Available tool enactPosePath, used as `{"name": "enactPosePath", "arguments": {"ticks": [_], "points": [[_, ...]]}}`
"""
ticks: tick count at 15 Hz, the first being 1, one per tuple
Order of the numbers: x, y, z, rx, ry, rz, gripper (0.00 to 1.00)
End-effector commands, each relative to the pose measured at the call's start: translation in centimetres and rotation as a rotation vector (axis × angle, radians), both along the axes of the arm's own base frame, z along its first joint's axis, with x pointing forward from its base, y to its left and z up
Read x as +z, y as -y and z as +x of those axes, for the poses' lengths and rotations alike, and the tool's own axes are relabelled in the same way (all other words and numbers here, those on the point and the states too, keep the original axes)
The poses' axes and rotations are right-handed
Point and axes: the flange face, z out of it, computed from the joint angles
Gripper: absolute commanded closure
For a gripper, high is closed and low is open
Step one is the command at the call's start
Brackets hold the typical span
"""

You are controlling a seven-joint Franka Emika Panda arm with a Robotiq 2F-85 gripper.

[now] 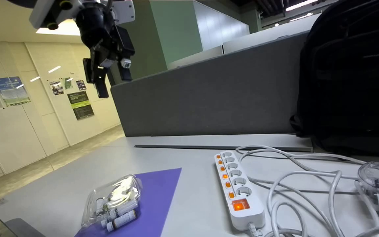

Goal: Turn off the fourth switch on the extension cable.

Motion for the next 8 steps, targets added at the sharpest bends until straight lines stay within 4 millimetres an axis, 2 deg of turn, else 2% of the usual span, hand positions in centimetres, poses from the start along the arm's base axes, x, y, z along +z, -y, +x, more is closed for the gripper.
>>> {"name": "enactPosePath", "arguments": {"ticks": [1,4,5,6,8], "points": [[-0.5,1.5,1.5,-0.065,0.056,0.004,0.0],[-2.1,3.8,3.5,-0.124,0.096,0.012,0.0],[-2.9,4.5,4.2,-0.14,0.11,0.018,0.08],[-3.7,5.2,4.9,-0.155,0.123,0.034,0.26],[-5.4,6.4,6.5,-0.172,0.154,0.048,0.4]]}}
